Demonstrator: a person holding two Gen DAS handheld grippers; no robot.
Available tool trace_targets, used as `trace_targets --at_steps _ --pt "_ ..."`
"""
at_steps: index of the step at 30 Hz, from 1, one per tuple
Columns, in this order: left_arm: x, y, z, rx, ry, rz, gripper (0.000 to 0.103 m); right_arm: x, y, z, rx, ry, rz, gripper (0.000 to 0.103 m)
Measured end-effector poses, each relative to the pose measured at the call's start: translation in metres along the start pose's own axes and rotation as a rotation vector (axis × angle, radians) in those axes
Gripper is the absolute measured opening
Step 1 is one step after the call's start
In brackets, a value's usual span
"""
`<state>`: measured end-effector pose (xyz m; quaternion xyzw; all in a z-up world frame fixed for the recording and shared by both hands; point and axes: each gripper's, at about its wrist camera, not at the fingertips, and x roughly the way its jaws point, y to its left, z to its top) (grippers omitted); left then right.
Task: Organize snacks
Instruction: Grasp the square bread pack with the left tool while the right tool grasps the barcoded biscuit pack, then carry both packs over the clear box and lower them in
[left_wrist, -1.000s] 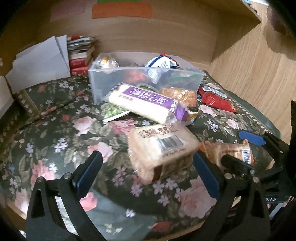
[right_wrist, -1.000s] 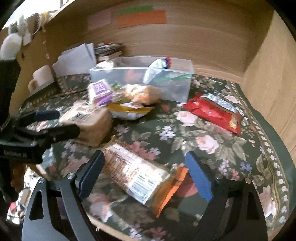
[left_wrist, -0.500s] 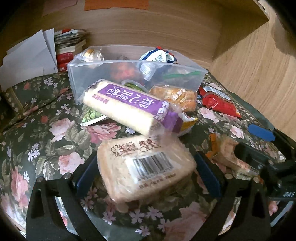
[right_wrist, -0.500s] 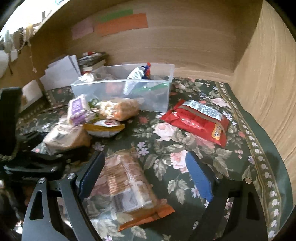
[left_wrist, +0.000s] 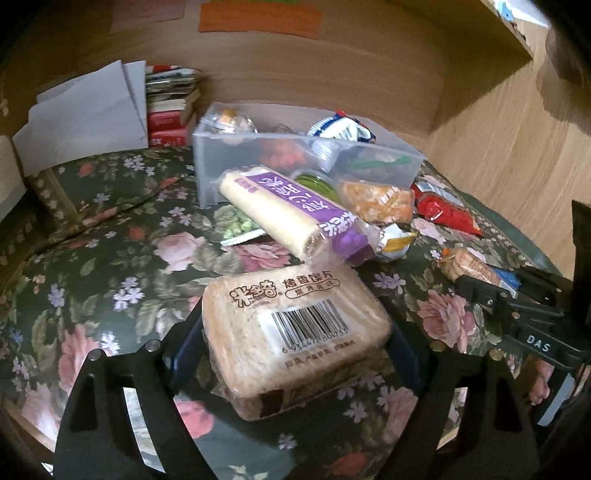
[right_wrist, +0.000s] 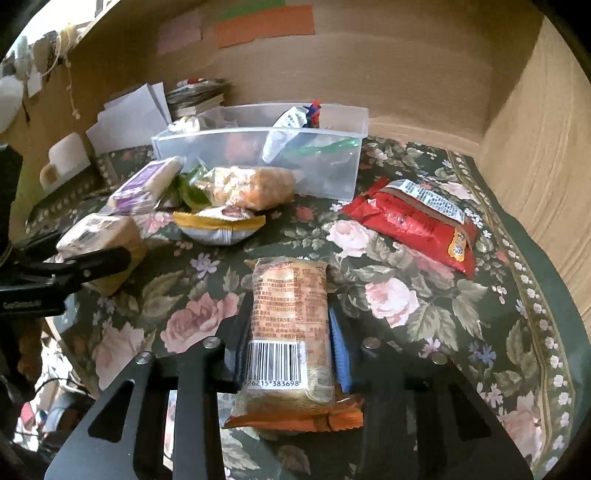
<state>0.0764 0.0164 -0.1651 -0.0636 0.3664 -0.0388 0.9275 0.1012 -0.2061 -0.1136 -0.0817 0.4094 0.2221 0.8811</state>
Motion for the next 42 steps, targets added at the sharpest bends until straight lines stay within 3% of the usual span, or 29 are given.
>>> trace_targets --at_steps 16,29,42 --pt "-0.054 -0.009 0.041 0.026 -0.169 -0.009 0.085 -0.029 0.01 0.05 -0.013 -0.155 -0.015 0.033" --pt "-0.053 -0.001 0.098 0.038 -0.238 0.014 0.085 -0.038 0.012 0.106 -0.036 -0.267 0.001 0.033" --pt "-0.035 0.003 0.151 0.077 -0.268 0.034 0.086 -0.016 0.009 0.15 -0.046 -0.277 -0.008 0.033"
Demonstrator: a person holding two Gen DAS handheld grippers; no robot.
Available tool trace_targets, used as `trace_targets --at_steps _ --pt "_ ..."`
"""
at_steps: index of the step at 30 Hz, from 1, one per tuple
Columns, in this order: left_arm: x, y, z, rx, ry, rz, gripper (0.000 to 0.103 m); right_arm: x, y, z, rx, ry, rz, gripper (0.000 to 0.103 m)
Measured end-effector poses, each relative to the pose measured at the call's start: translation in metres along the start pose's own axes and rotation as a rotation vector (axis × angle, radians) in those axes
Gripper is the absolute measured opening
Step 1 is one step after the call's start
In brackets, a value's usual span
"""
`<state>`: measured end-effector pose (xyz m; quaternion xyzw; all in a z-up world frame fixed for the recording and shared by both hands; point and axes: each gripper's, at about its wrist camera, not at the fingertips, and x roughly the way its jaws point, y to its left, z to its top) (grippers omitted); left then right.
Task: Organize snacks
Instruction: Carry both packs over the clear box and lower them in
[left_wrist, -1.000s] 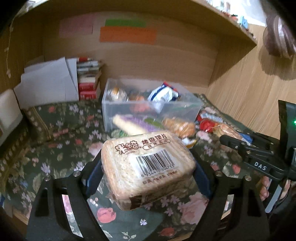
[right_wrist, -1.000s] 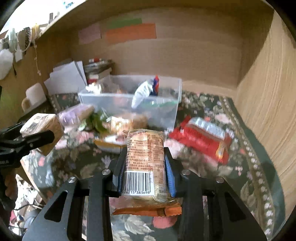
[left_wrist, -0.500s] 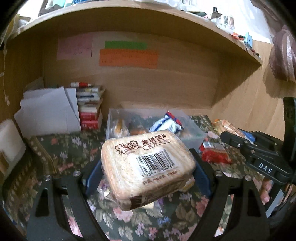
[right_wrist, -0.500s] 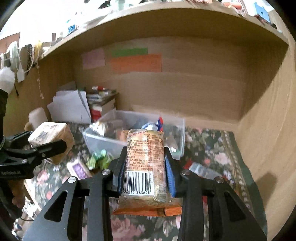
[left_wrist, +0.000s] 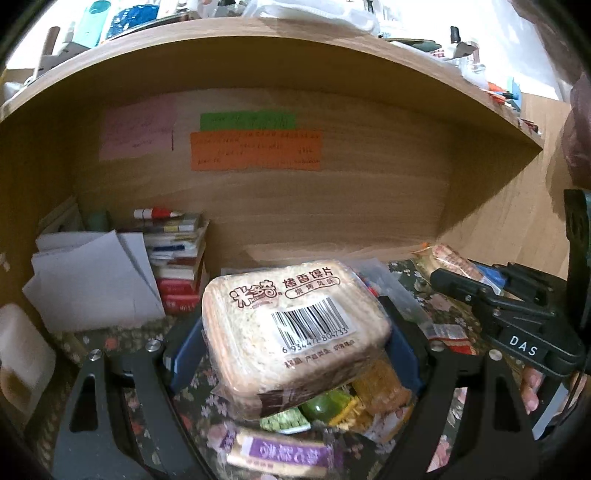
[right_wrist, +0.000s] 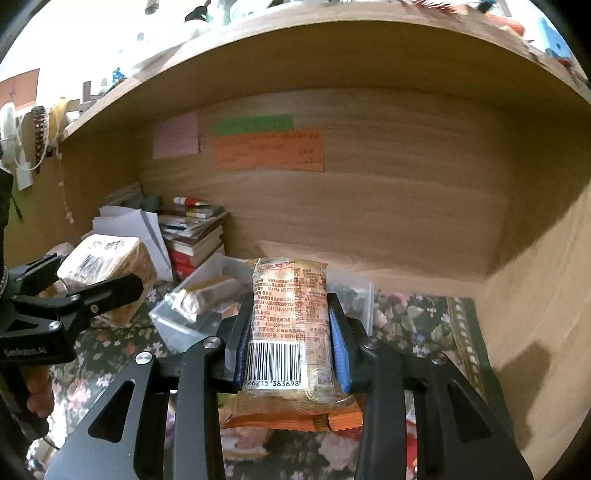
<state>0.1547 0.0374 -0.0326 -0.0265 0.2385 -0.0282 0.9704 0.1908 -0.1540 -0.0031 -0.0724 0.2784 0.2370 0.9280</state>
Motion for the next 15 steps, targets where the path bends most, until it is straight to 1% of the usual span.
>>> trace_targets --at_steps 6,15 --pt "0.026 0.007 0.012 -0.006 0.027 -0.003 0.086 0.029 0.003 0.012 -0.01 0.038 0.009 0.033" --pt "0.079 0.021 0.017 -0.025 0.111 -0.007 0.086 0.082 0.008 0.015 -0.038 0.146 0.012 0.033"
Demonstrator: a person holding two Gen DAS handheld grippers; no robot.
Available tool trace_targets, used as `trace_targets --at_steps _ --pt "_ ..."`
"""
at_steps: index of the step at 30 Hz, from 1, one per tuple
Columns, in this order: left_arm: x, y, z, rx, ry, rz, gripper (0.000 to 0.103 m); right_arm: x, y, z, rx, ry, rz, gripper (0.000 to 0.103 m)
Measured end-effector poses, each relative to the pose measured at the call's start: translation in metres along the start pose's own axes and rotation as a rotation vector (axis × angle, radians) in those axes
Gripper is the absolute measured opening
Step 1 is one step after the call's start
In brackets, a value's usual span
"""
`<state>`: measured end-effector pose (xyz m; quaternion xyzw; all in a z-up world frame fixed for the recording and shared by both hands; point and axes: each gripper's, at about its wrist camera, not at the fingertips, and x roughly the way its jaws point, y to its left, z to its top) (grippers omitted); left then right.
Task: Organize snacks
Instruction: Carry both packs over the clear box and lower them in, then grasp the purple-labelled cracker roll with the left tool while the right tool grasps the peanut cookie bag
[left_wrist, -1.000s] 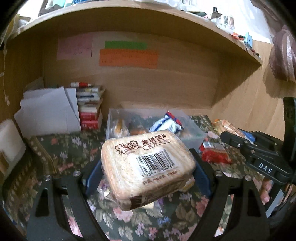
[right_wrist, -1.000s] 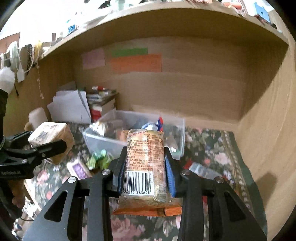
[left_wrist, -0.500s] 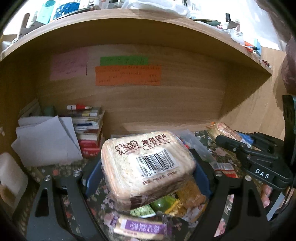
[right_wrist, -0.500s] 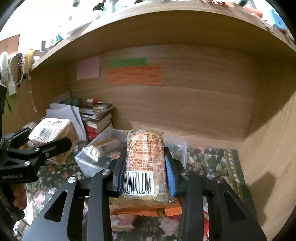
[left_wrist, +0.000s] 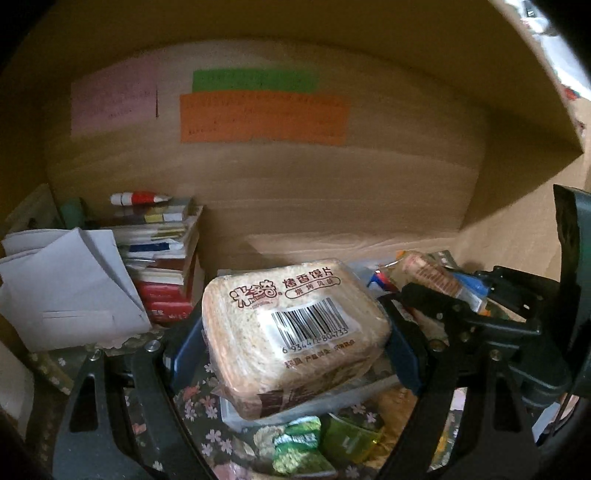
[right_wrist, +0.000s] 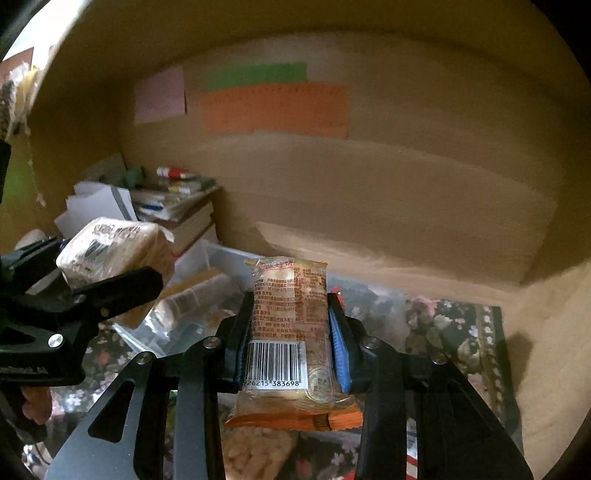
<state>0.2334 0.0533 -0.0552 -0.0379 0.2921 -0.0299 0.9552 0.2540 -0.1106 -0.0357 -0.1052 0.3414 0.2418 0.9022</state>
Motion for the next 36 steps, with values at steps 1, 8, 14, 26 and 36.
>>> trace_targets --at_steps 1,8,14,26,36 --pt "0.003 0.0 0.0 -0.001 0.006 0.0 0.086 0.005 0.001 0.0 -0.003 0.014 -0.001 0.033" --pt "0.029 0.009 -0.002 -0.012 0.053 0.001 0.086 0.032 0.002 -0.001 -0.021 0.086 0.0 0.033" --pt "0.038 0.014 -0.002 -0.014 0.048 0.016 0.086 0.037 0.003 -0.002 -0.032 0.107 -0.002 0.033" --pt "0.006 0.011 0.0 -0.014 0.016 0.003 0.092 0.013 -0.001 -0.005 -0.028 0.08 -0.002 0.056" --pt "-0.027 0.009 -0.033 0.007 0.035 0.016 0.1 -0.038 -0.017 -0.029 0.003 0.053 -0.023 0.066"
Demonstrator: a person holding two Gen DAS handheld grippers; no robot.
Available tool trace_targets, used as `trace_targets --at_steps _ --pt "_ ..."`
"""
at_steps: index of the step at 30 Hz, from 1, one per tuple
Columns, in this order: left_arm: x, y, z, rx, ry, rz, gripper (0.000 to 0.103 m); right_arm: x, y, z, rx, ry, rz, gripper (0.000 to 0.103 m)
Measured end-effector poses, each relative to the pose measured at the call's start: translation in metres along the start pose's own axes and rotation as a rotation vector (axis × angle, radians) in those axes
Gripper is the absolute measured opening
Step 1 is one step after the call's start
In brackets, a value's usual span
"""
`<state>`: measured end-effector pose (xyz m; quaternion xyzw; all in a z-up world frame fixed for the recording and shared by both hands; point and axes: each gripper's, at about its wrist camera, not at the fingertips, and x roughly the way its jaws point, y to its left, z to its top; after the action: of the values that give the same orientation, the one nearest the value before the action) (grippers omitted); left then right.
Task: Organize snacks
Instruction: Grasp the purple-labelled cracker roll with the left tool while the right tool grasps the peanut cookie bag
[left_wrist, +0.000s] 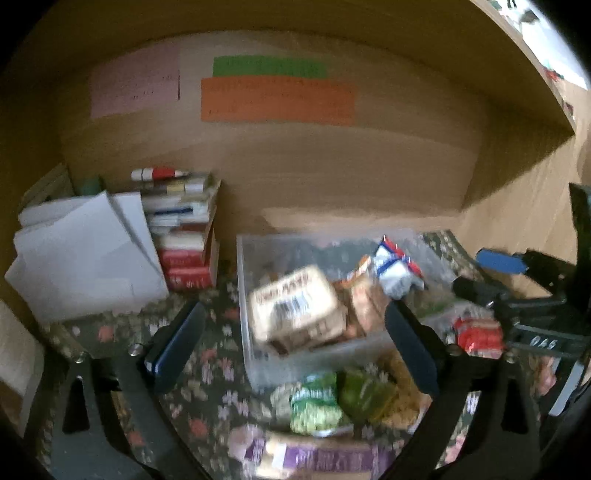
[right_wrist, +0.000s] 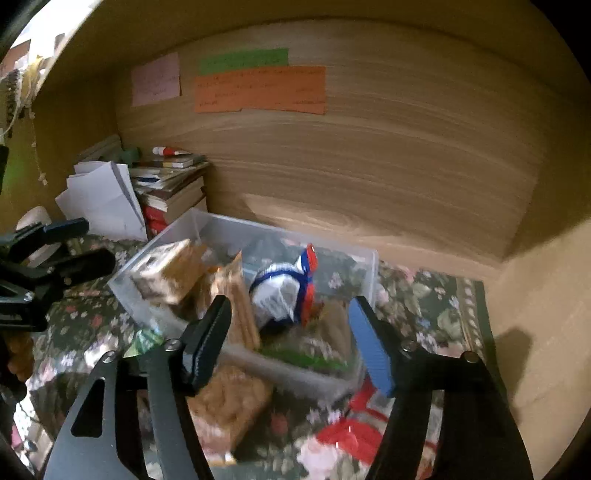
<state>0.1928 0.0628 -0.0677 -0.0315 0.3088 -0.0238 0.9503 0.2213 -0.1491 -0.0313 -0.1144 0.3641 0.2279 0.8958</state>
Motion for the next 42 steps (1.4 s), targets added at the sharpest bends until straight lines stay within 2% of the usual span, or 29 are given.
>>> trace_targets --at_steps 7,14,18,29,33,34,36,37,40,42 --pt "0.005 -0.004 -0.043 -0.015 0.09 -0.001 0.1 -0.001 0.014 -0.023 0.024 0.045 0.061 0.077" --pt "0.02 -0.016 -0.08 0.036 0.159 0.051 0.1 0.034 0.037 -0.044 -0.008 0.161 0.092 0.077" --pt "0.028 -0.017 -0.094 0.082 0.19 0.1 0.1 0.038 0.036 -0.052 0.001 0.181 0.092 0.077" --pt "-0.008 0.022 -0.114 0.048 0.184 0.126 0.1 0.02 0.01 -0.073 0.006 0.198 0.027 0.075" --pt "-0.01 0.032 -0.115 0.017 0.188 0.119 0.099 0.018 0.003 -0.077 0.018 0.207 0.044 0.068" --pt "-0.008 0.033 -0.115 0.003 0.194 0.108 0.098 0.018 0.004 -0.076 0.016 0.206 0.046 0.068" --pt "-0.001 0.031 -0.116 -0.018 0.212 0.076 0.085 0.021 0.006 -0.075 0.014 0.206 0.049 0.065" --pt "0.003 0.029 -0.116 -0.024 0.221 0.062 0.082 0.024 0.007 -0.075 0.015 0.211 0.053 0.064" --pt "0.009 0.021 -0.118 -0.015 0.207 0.084 0.075 0.033 0.012 -0.075 0.015 0.225 0.058 0.057" --pt "0.01 0.019 -0.119 -0.016 0.199 0.085 0.063 0.037 0.014 -0.075 0.014 0.232 0.064 0.048"
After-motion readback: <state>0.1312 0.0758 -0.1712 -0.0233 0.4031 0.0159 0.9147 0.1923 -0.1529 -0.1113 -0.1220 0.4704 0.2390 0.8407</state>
